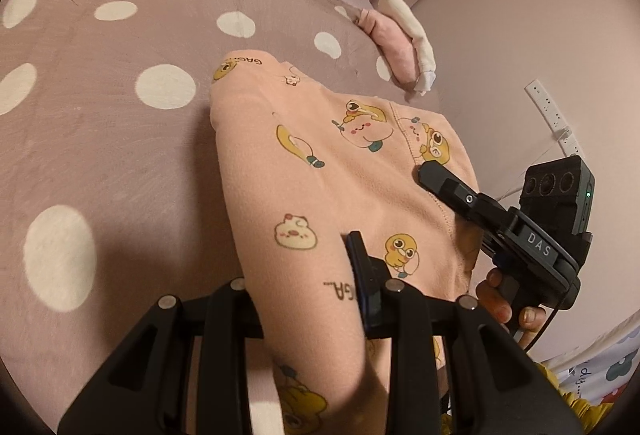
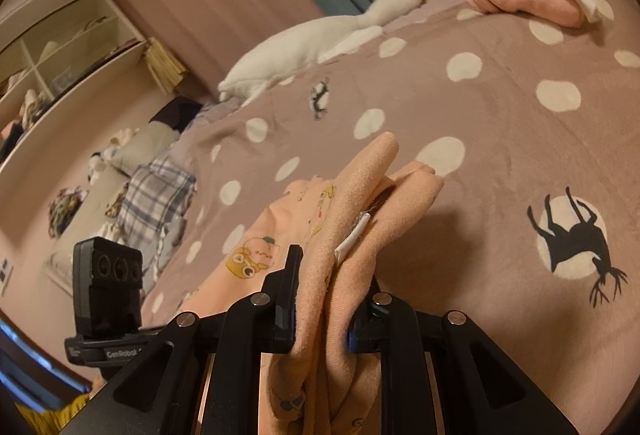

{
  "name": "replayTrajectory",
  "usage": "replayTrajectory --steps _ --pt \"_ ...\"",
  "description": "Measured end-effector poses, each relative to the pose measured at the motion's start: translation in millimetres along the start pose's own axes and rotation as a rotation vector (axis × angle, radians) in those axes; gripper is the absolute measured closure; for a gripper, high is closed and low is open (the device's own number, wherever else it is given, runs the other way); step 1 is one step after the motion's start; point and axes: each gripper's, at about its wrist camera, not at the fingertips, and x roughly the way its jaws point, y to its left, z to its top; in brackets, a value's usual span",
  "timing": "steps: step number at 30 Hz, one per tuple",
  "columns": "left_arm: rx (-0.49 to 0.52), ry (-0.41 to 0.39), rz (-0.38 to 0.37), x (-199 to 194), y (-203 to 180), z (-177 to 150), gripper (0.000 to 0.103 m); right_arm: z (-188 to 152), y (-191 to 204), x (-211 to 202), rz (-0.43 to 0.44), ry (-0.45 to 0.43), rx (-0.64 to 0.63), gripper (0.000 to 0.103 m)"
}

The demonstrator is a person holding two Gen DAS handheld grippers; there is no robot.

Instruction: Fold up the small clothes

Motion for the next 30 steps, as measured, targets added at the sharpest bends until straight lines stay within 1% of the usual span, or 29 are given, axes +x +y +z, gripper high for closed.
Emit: replayTrajectory --steps 8,16,30 --pt "0.01 -0.079 0.007 -47 -5 -12 0.074 -1 36 -11 0.043 -0.007 -0.075 0.084" --pt "0.032 -0.149 0.028 -84 -10 -19 0.074 -1 65 -12 0.082 -0.012 -0.126 0.084" --pt "0.044 -0.235 0.107 -139 -4 -38 0.074 -5 107 2 0.153 0.013 -0.197 0.084"
